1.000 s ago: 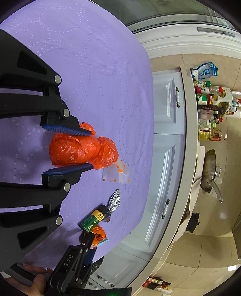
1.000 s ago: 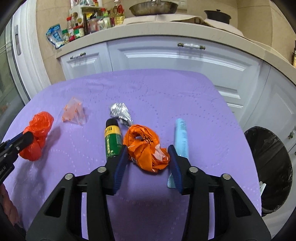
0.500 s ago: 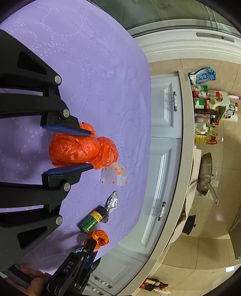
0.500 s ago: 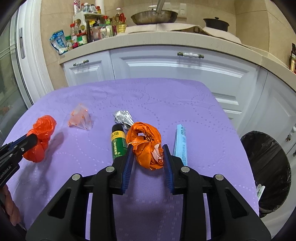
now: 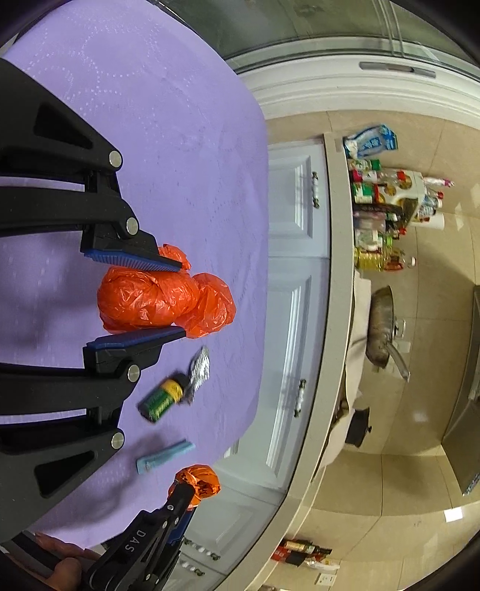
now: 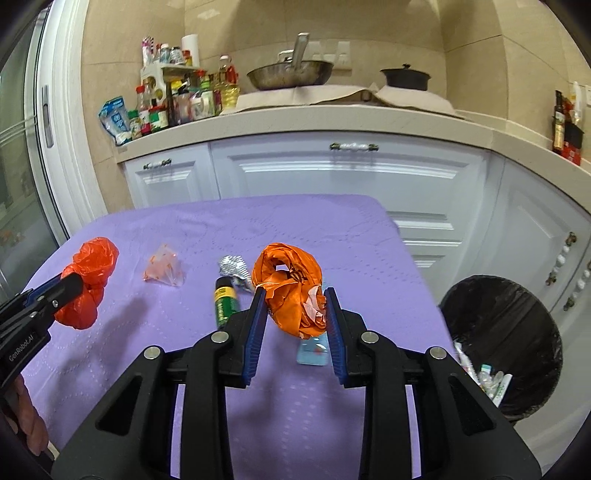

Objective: Collect trash
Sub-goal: 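Carry both orange bags over the bin and open both tools to drop them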

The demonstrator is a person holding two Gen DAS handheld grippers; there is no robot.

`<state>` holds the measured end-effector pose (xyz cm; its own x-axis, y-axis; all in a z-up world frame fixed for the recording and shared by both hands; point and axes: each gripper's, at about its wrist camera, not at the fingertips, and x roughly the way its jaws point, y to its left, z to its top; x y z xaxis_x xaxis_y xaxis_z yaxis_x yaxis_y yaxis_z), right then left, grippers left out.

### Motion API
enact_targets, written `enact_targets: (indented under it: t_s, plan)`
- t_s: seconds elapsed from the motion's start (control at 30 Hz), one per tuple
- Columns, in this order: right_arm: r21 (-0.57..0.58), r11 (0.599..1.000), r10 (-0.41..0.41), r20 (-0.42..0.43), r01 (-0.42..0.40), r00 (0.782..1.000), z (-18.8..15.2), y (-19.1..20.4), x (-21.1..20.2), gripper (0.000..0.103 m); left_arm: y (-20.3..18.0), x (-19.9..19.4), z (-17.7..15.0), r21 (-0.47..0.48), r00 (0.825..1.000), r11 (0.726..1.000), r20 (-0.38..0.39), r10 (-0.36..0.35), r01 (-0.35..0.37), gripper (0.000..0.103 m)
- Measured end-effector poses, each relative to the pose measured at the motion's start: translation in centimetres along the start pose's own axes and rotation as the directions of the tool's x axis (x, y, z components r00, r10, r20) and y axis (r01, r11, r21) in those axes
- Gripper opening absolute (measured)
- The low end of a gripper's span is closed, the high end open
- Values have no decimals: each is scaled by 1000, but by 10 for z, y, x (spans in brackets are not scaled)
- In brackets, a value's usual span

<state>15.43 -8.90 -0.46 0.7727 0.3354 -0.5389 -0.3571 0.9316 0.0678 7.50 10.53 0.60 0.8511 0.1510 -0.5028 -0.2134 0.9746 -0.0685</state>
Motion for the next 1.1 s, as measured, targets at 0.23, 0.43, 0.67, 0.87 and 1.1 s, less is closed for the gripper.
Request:
enact_targets:
  t_s: [0.23,0.43,0.67,0.87,1.1]
  plan:
    - [42,998,-52,39,51,998,-2,-31,-25,30,-36,-7,5,41,998,997,23,-61,60,31]
    - [87,992,-101,66,95,993,-6,-63,-43,30,-81,-12,9,99,989,986,46,-138,133,31]
    - [147,976,-178,94,163,980,-13,-111,-65,30,-133,-16,12,161,972,964,69,-225,212,31]
    - [196,954,-248,101,226,963,-17,-154,-76,30,-174,-14,11,203,958,945,77,-275,255,31]
    - [239,929,-310,86,282,947,-27,-198,-80,30,-223,-4,4,255,946,921,56,-319,296,31]
